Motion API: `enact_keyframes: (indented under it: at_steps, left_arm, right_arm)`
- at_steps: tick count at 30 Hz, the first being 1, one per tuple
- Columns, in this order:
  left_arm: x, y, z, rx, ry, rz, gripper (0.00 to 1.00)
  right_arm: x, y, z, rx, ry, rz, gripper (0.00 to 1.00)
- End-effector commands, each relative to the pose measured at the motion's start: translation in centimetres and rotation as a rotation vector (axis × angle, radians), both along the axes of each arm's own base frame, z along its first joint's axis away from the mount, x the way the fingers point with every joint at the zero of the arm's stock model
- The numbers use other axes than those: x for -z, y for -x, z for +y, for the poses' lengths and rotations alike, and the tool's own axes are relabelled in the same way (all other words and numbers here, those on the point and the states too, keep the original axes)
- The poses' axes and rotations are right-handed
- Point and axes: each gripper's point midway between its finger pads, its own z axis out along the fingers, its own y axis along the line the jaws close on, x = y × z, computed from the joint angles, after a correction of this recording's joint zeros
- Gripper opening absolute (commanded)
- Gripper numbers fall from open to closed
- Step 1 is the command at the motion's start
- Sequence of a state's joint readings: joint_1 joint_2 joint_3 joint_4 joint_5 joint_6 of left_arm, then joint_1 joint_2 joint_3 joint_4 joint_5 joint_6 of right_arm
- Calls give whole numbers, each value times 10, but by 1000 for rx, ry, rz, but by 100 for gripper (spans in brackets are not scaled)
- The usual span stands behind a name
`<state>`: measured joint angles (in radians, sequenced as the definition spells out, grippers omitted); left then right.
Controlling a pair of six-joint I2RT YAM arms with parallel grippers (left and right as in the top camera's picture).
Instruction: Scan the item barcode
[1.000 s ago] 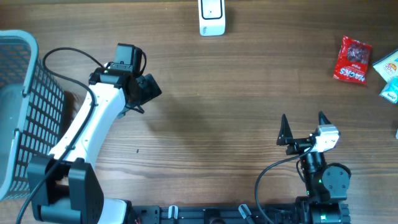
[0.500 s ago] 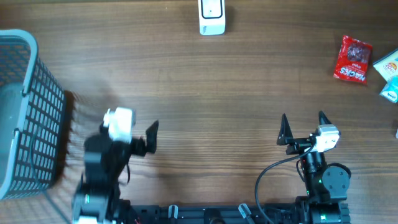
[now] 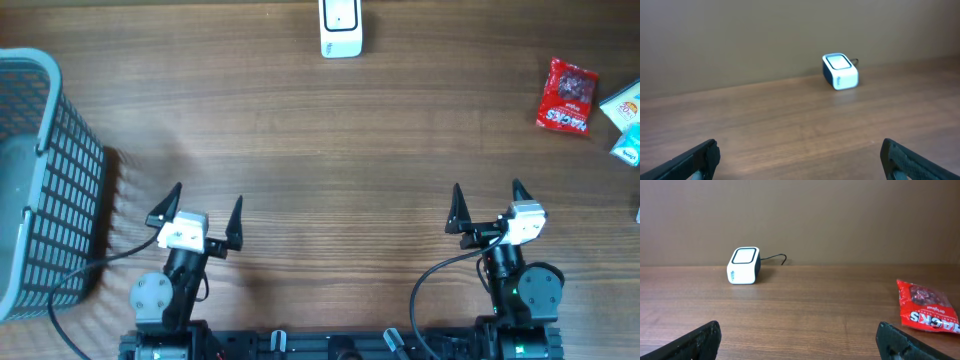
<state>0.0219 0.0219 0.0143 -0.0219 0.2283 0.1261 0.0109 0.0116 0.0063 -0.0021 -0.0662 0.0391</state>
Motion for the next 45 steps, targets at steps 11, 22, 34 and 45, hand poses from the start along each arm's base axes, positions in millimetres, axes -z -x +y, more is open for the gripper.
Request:
enact_keyframes:
  at_steps: [11,22,34,45]
  left_arm:
    - [14,-2,43,-246,186,63,100]
    - [14,-2,50,-286,130,54,100]
    - [14,-2,45,-253,19,49,100]
    - [14,-2,52,-296,78,51,100]
  right_arm:
    - [-2,0,-2,11,12,-10,100]
    - [-2,0,-2,10,13,-10,100]
    - [-2,0,-2,11,12,-10,100]
    - [-2,0,-2,11,12,-10,100]
